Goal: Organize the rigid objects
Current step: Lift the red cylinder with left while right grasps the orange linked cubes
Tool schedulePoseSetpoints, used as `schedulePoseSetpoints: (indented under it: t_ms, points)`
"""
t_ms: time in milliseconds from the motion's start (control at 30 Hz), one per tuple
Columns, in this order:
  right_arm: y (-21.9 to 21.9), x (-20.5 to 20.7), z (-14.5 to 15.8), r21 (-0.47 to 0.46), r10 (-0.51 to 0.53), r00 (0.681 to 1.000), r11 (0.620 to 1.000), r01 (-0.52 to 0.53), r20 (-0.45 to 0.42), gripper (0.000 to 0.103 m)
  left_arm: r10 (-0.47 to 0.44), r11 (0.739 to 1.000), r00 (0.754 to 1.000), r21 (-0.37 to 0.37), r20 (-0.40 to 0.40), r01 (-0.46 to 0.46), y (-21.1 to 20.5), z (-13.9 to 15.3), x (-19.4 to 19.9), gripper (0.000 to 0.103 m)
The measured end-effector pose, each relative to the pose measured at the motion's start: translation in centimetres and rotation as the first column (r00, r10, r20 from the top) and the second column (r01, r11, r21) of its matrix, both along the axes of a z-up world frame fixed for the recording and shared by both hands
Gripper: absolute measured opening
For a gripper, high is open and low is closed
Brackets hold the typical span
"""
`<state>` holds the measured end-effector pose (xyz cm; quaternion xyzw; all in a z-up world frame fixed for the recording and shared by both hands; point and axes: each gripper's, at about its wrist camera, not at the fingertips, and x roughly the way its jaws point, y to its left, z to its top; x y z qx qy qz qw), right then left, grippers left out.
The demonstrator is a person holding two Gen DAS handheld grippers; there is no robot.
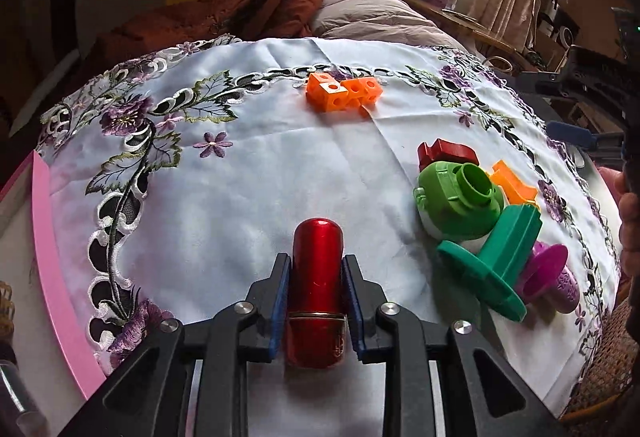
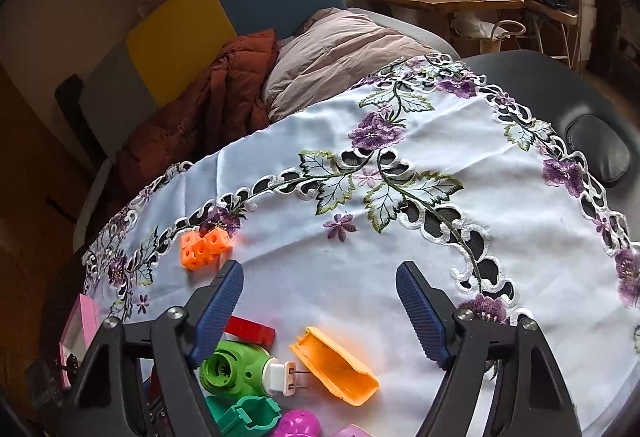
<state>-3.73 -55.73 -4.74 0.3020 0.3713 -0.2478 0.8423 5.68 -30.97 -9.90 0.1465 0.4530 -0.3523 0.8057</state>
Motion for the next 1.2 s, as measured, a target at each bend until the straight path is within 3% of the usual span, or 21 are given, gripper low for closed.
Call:
schedulePoseSetpoints:
  t_ms: [267, 500, 733, 767, 867, 1200]
  points:
    - [2.9, 2.6, -0.6, 0.003, 0.175, 0.984, 0.985, -0.175, -0.037, 0.08, 0.012, 0.998, 1.0, -0.058, 0.006, -0.012, 0.6, -0.3, -0.1, 0.025]
    - [5.8, 10.0, -0.6, -0.044, 0.35, 0.927, 0.933, -0.358, -0.136, 0.095, 0.014, 0.995, 1.0, -0.098, 0.011, -0.013, 1.1, -0.3, -0.2, 0.025]
    - [7.6, 17.7, -3.5, -0.055, 0.409, 0.863, 0.895, -0.442, -0.296, 0.095, 0.02, 0.99, 1.0, -0.14, -0.019, -0.023, 1.5, -0.3, 0.1, 0.025]
    - [7.7, 18.4, -4.1, -0.06, 0.406, 0.856, 0.893, -0.446, -0.319, 0.095, 0.021, 0.99, 1.0, -0.141, -0.019, -0.023, 1.5, -0.3, 0.1, 0.025]
    - [7.7, 19.6, -5.2, -0.059, 0.408, 0.842, 0.888, -0.455, -0.353, 0.059, 0.021, 0.989, 1.0, -0.145, -0.017, -0.023, 1.6, -0.3, 0.0, 0.025]
    - [10.4, 15.0, -1.9, -0.108, 0.48, 0.839, 0.849, -0.518, -0.255, 0.059, 0.037, 0.988, 0.999, -0.147, -0.035, -0.042, 2.0, 0.1, 0.0, 0.025]
